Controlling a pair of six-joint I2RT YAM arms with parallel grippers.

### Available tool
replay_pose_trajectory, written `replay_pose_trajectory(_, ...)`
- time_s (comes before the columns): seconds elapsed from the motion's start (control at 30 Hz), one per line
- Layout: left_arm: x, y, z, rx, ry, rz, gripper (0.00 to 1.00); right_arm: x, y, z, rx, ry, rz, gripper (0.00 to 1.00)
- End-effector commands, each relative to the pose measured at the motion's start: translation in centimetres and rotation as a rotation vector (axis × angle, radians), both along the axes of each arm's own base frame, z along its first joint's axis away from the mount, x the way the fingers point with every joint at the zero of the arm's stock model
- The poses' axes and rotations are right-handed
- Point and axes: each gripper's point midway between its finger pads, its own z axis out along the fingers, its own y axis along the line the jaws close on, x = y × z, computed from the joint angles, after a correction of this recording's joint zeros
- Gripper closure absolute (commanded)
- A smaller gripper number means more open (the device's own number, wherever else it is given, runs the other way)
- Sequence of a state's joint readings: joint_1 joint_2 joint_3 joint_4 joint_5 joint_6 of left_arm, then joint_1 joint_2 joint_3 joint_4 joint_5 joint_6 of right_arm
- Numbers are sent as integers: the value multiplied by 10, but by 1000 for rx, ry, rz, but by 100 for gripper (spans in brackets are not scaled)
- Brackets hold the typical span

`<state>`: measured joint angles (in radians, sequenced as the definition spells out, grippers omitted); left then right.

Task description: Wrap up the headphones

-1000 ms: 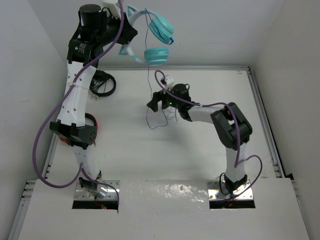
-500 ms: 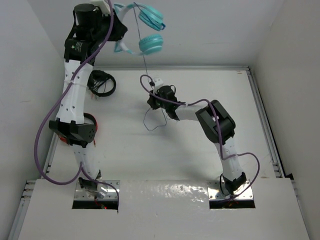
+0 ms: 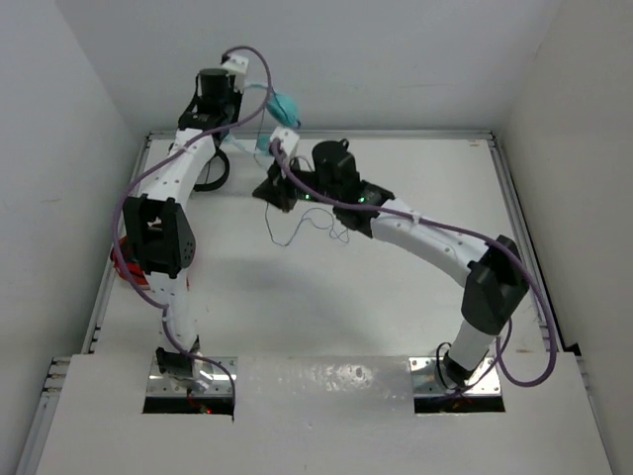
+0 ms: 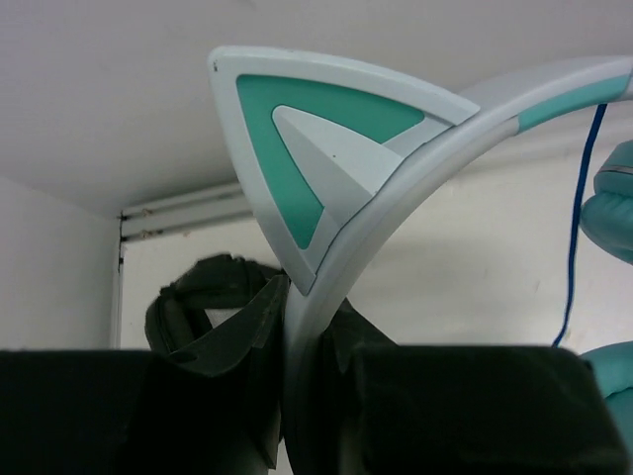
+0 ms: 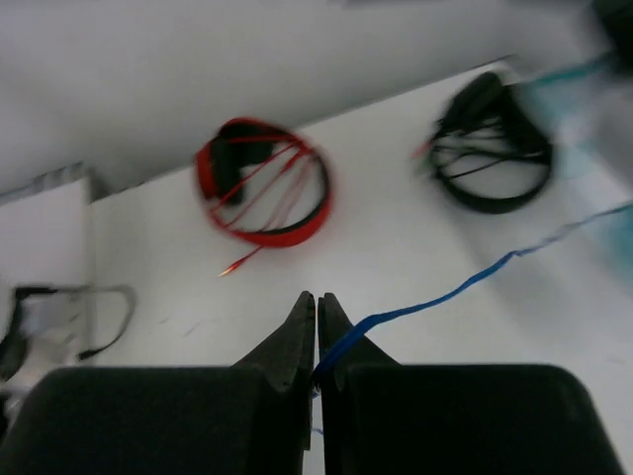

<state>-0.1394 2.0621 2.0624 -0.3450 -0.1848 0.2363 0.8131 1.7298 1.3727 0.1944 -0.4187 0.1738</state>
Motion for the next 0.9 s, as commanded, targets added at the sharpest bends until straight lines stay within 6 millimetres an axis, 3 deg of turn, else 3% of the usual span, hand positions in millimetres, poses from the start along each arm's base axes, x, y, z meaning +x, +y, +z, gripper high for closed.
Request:
replay_pose_trajectory(0.0, -12, -28, 52, 181, -138, -185, 100, 60, -60, 62, -78, -121, -284, 100)
replay_pose_trajectory(0.03, -16, -35, 45, 192, -104, -251, 100, 75, -81, 62, -122, -122, -370, 100)
replay_pose_trajectory(0.07, -25, -38, 32, 205, -38, -298, 100, 101, -113, 79, -125, -145, -482, 100)
replay_pose_trajectory(0.1, -32, -45, 26, 215, -12, -375, 100, 113, -131, 86, -143, -161, -549, 100)
replay_pose_trajectory(0.13, -41, -59, 22, 255, 2, -514, 100, 131, -156, 78, -223, -165, -657, 100)
replay_pose_trajectory(0.17, -57, -64, 10, 270, 59, -588, 100, 148, -176, 107, -222, -219, -740, 100)
replay_pose_trajectory(0.23, -82, -84, 2, 282, 100, -743, 100, 179, -199, 127, -264, -281, -855, 100)
replay_pose_trajectory(0.3, -104, -107, -1, 318, 132, -832, 100, 201, -213, 135, -312, -341, -921, 100)
replay_pose_trajectory(0.33, -120, -113, -2, 349, 156, -884, 100, 222, -224, 141, -300, -357, -979, 100)
replay_pose_trajectory(0.43, -151, -138, 5, 271, 177, -971, 100, 250, -252, 140, -263, -311, -1076, 100)
replay_pose_trajectory(0.47, -151, -139, 21, 219, 154, -941, 100, 259, -271, 131, -263, -286, -1108, 100)
replay_pose_trajectory(0.5, -152, -141, 31, 120, 161, -894, 100, 264, -277, 111, -248, -238, -1120, 100)
replay_pose_trajectory(0.53, -153, -140, 42, 79, 150, -870, 100, 264, -291, 111, -213, -223, -1123, 100)
replay_pose_trajectory(0.57, -152, -139, 51, 34, 142, -849, 100, 264, -292, 105, -158, -189, -1109, 100)
replay_pose_trajectory(0.6, -159, -146, 81, -68, 117, -833, 100, 259, -272, 81, -67, -127, -980, 100)
replay_pose_trajectory(0.63, -159, -146, 81, -69, 116, -833, 100, 259, -272, 81, -64, -124, -979, 100)
replay_pose_trajectory(0.67, -164, -150, 103, -135, 95, -824, 100, 257, -261, 64, -56, -108, -925, 98)
replay_pose_trajectory(0.7, -166, -152, 113, -163, 81, -825, 100, 246, -235, 62, 8, -73, -793, 97)
replay_pose_trajectory(0.77, -174, -158, 139, -227, 43, -820, 100, 231, -206, 46, 106, -45, -644, 90)
replay_pose_trajectory(0.8, -174, -158, 152, -255, 22, -786, 100, 228, -195, 65, 237, -74, -603, 88)
replay_pose_trajectory(0.83, -174, -160, 159, -270, 6, -767, 100, 219, -183, 42, 262, -35, -570, 85)
replay_pose_trajectory(0.87, -174, -163, 166, -285, -9, -759, 100, 215, -174, 38, 300, -30, -543, 77)
